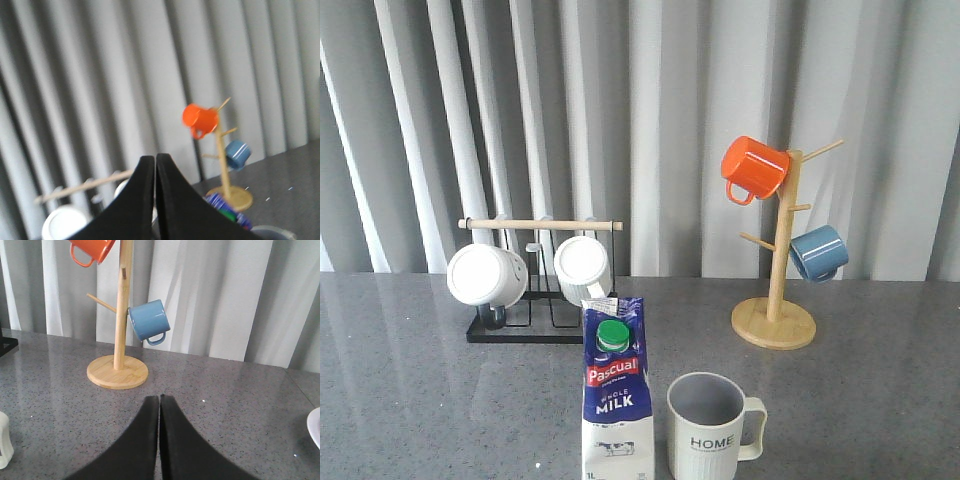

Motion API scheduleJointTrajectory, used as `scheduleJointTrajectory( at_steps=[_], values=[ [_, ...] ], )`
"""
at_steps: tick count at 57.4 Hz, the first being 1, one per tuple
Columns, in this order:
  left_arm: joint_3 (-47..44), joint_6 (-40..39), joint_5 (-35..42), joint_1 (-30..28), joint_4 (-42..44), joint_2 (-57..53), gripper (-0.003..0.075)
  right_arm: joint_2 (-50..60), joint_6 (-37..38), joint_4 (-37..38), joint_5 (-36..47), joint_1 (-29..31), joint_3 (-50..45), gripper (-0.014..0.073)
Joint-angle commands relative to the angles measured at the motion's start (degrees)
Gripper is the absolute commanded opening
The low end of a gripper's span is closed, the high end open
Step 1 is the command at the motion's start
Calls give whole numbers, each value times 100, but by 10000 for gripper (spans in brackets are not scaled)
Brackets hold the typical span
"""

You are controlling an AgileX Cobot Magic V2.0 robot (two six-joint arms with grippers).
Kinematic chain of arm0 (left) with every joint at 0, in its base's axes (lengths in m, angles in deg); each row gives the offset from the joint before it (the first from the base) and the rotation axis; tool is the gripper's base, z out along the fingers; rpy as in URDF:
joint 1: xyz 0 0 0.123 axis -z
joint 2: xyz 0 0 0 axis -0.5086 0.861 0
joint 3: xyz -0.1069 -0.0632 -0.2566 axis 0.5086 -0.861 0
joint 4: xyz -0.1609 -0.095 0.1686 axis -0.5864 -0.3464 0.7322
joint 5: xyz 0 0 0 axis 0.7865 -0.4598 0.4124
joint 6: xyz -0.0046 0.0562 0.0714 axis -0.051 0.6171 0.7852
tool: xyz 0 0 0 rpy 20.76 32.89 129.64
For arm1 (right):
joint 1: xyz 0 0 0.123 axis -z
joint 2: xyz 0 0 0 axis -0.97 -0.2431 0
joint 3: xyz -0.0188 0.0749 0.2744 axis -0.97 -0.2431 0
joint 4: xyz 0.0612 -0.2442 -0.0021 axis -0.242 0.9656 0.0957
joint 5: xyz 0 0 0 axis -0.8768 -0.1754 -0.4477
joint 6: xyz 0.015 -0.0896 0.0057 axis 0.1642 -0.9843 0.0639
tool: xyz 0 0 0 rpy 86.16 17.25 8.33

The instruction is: Place milk next to cup

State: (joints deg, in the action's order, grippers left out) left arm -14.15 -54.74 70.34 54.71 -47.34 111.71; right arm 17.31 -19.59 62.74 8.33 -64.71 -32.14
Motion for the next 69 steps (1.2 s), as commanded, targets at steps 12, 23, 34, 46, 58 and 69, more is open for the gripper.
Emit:
scheduleJointTrajectory(
  at_steps=[12,23,34,46,58,69],
  values=[
    [-2889,-915,845,-1391,488,-1891,-7,17,-56,-25,356,39,139,-6],
    [-3745,-1323,590,-1833,532,-3026,-7,17,-56,-25,356,39,139,-6],
    [-3898,-1325,-276,-2302,532,-3741,-7,17,-56,-25,362,39,139,-6],
    [-4236,-1411,-461,-2478,525,-4125,-7,17,-56,-25,357,39,139,-6],
    [-4236,-1406,-465,-2471,525,-4125,-7,17,-56,-25,357,39,139,-6],
    [-4236,-1406,-453,-2471,525,-4110,-7,17,-56,-25,357,39,139,-6]
  ],
)
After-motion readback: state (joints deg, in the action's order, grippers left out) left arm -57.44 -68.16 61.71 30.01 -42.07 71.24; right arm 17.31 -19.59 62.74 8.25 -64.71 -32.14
